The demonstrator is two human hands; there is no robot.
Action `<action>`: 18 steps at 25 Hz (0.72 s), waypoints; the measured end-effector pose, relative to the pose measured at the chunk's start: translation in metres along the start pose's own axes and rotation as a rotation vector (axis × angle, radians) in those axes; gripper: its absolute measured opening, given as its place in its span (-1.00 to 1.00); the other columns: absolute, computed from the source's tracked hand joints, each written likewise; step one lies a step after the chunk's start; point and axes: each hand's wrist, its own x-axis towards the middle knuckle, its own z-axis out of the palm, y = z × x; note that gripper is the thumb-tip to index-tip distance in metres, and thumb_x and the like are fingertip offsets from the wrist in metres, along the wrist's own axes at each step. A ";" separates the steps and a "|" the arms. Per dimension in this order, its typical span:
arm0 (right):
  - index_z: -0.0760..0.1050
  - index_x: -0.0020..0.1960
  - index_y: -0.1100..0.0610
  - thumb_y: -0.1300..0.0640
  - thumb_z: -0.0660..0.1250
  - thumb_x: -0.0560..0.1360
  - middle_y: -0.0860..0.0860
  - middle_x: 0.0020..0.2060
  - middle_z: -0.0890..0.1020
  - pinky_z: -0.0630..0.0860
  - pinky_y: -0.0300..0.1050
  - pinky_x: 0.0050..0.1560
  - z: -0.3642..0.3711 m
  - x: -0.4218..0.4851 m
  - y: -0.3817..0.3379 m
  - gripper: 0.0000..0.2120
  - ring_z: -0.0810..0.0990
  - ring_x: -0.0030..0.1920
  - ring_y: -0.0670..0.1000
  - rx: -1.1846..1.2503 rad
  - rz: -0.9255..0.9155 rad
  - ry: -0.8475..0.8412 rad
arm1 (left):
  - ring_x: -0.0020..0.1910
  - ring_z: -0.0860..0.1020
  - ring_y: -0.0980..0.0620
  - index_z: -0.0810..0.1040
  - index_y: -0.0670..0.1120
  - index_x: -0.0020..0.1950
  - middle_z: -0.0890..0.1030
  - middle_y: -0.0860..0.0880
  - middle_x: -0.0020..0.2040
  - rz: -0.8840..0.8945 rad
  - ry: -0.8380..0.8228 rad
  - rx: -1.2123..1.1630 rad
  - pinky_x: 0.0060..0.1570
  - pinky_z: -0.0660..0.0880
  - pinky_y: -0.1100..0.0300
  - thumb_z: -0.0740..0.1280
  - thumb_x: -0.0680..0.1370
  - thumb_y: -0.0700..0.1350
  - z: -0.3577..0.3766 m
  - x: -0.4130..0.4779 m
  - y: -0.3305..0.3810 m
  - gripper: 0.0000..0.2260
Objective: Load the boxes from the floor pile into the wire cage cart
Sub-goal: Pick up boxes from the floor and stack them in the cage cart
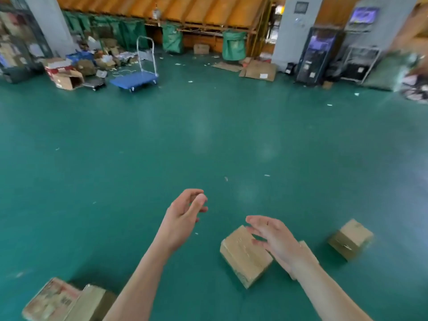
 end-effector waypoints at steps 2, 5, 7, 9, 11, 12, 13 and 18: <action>0.58 0.28 0.09 -0.02 0.35 0.60 -0.07 0.21 0.64 0.58 0.00 0.26 -0.011 -0.011 0.010 -0.70 0.60 0.24 -0.09 0.053 0.019 0.091 | 0.04 0.67 0.15 0.55 0.06 0.17 0.66 0.08 0.13 -0.004 -0.111 0.014 0.17 0.58 -0.05 0.23 0.68 0.01 0.017 0.013 0.000 -0.85; 0.60 0.23 0.24 0.05 0.35 0.60 0.13 0.16 0.65 0.56 0.12 0.28 -0.029 -0.021 0.019 -0.69 0.62 0.23 0.07 0.125 0.032 0.207 | 0.02 0.67 0.16 0.54 0.04 0.20 0.66 0.07 0.13 -0.007 -0.230 0.020 0.18 0.58 -0.07 0.22 0.68 0.01 0.046 0.032 0.005 -0.84; 0.55 0.25 0.31 0.06 0.36 0.60 0.20 0.18 0.61 0.57 0.12 0.27 -0.048 -0.014 0.023 -0.64 0.61 0.24 0.12 0.166 0.050 0.287 | 0.02 0.67 0.16 0.53 0.04 0.22 0.67 0.08 0.12 0.003 -0.297 0.024 0.17 0.59 -0.05 0.22 0.68 0.02 0.067 0.055 0.012 -0.83; 0.58 0.26 0.20 0.05 0.37 0.59 0.07 0.19 0.65 0.60 0.04 0.23 -0.068 -0.002 0.025 -0.68 0.65 0.20 -0.01 0.230 0.062 0.344 | 0.03 0.67 0.16 0.53 0.05 0.22 0.67 0.10 0.11 0.014 -0.355 0.031 0.16 0.59 -0.02 0.22 0.67 0.03 0.090 0.081 0.019 -0.82; 0.60 0.25 0.15 0.04 0.39 0.58 0.01 0.21 0.65 0.61 0.03 0.21 -0.088 0.015 0.029 -0.70 0.66 0.17 -0.06 0.284 0.070 0.383 | 0.03 0.68 0.15 0.53 0.06 0.22 0.67 0.10 0.10 0.020 -0.390 0.031 0.15 0.59 -0.02 0.22 0.68 0.03 0.113 0.105 0.022 -0.82; 0.60 0.25 0.14 0.04 0.40 0.58 0.01 0.21 0.65 0.62 0.03 0.21 -0.099 0.027 0.029 -0.70 0.66 0.17 -0.05 0.300 0.070 0.401 | 0.02 0.68 0.15 0.53 0.06 0.21 0.68 0.10 0.10 0.019 -0.401 0.036 0.15 0.59 -0.02 0.22 0.68 0.03 0.125 0.118 0.023 -0.83; 0.61 0.24 0.13 0.02 0.41 0.57 0.00 0.21 0.65 0.62 0.01 0.20 -0.110 0.039 0.028 -0.70 0.66 0.17 -0.06 0.312 0.073 0.414 | 0.01 0.68 0.14 0.53 0.06 0.20 0.68 0.10 0.10 0.011 -0.409 0.042 0.15 0.59 -0.03 0.22 0.68 0.02 0.137 0.130 0.023 -0.83; 0.61 0.23 0.09 -0.02 0.38 0.58 -0.06 0.19 0.66 0.63 -0.04 0.18 -0.160 0.103 0.013 -0.71 0.66 0.16 -0.10 0.322 0.060 0.420 | -0.01 0.69 0.14 0.53 0.06 0.19 0.68 0.07 0.10 -0.016 -0.437 0.095 0.15 0.59 -0.03 0.23 0.67 0.01 0.190 0.199 0.031 -0.85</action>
